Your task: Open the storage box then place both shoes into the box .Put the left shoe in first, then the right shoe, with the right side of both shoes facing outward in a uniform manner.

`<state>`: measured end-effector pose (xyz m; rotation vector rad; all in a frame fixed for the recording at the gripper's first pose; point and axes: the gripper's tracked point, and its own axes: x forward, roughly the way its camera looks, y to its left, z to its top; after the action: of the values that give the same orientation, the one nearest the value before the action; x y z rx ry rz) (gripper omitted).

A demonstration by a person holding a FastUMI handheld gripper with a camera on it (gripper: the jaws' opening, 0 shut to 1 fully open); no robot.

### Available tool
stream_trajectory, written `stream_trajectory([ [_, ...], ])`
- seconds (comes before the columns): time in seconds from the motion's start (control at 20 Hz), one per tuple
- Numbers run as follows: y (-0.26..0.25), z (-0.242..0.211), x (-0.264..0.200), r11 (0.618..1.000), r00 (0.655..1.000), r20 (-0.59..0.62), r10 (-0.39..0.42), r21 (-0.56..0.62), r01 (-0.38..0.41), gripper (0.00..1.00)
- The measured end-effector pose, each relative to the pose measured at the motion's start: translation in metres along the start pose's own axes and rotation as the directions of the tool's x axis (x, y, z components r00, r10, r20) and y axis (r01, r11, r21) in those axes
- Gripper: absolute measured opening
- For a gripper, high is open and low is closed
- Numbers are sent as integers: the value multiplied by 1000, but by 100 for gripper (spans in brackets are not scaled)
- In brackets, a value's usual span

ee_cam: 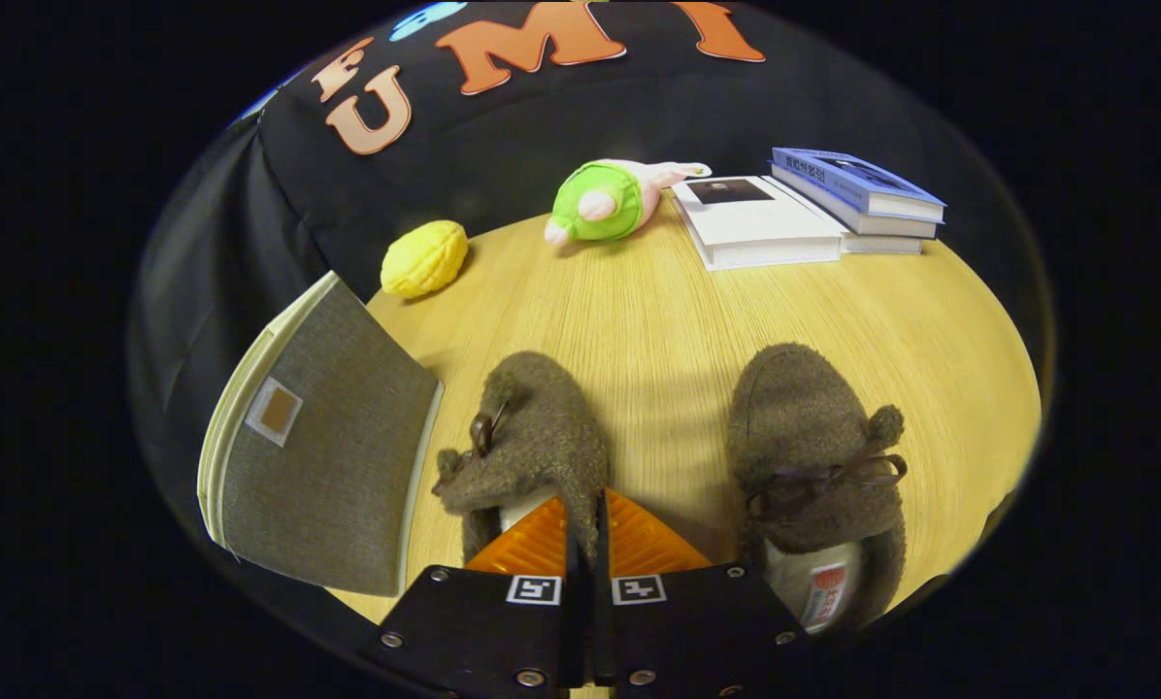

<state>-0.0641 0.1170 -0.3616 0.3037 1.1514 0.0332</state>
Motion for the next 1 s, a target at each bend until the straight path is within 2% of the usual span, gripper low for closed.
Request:
stream_trajectory([
  [0.4, 30, 25, -28, 987, 994, 59, 93, 123, -100, 5],
  [0.65, 80, 58, -55, 965, 974, 116, 197, 151, -213, 5],
  [1.0, 165, 101, -86, 939, 931, 182, 315, 81, -334, 4],
])
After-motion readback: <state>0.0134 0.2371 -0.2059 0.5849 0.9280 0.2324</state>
